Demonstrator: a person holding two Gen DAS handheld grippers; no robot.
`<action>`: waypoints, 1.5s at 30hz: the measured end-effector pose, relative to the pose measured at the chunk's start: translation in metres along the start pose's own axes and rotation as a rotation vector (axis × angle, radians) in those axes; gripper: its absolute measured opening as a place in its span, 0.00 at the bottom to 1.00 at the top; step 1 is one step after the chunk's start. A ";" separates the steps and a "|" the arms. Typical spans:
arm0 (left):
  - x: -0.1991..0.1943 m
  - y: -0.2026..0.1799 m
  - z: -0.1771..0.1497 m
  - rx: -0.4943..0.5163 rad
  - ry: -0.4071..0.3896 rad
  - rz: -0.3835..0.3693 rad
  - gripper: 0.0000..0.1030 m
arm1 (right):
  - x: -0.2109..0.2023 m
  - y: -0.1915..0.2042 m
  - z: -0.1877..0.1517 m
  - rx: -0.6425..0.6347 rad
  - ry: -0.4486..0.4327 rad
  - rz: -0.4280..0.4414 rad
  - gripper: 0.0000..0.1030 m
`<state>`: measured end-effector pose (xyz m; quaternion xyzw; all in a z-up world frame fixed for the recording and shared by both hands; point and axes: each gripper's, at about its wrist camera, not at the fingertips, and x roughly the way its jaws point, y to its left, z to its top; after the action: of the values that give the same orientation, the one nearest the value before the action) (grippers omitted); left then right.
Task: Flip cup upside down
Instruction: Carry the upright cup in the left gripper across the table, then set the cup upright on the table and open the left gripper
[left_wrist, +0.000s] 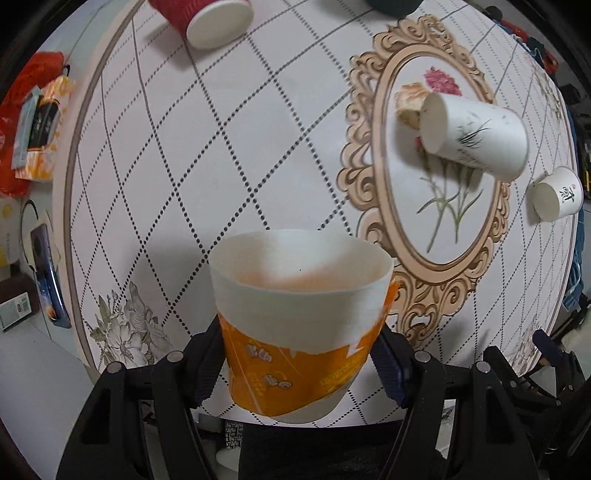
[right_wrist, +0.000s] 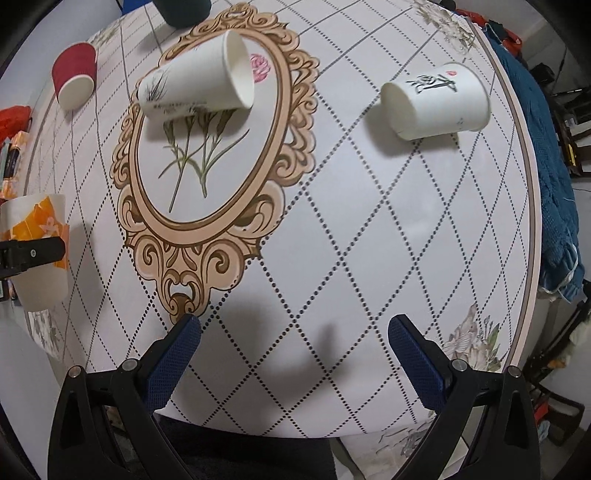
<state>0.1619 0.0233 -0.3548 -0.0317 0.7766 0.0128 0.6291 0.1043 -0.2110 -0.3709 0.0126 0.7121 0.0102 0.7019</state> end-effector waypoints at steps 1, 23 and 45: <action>0.003 0.001 0.000 0.004 0.004 0.002 0.67 | 0.002 0.001 -0.001 0.006 0.004 0.000 1.00; 0.057 -0.014 -0.013 0.049 0.038 0.011 0.68 | 0.016 0.011 0.009 0.039 0.038 -0.033 1.00; 0.071 -0.008 0.000 0.017 0.063 -0.008 0.84 | 0.016 0.015 0.027 0.044 0.038 -0.036 1.00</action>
<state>0.1477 0.0135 -0.4240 -0.0296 0.7961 0.0028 0.6044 0.1313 -0.1952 -0.3867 0.0151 0.7256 -0.0181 0.6877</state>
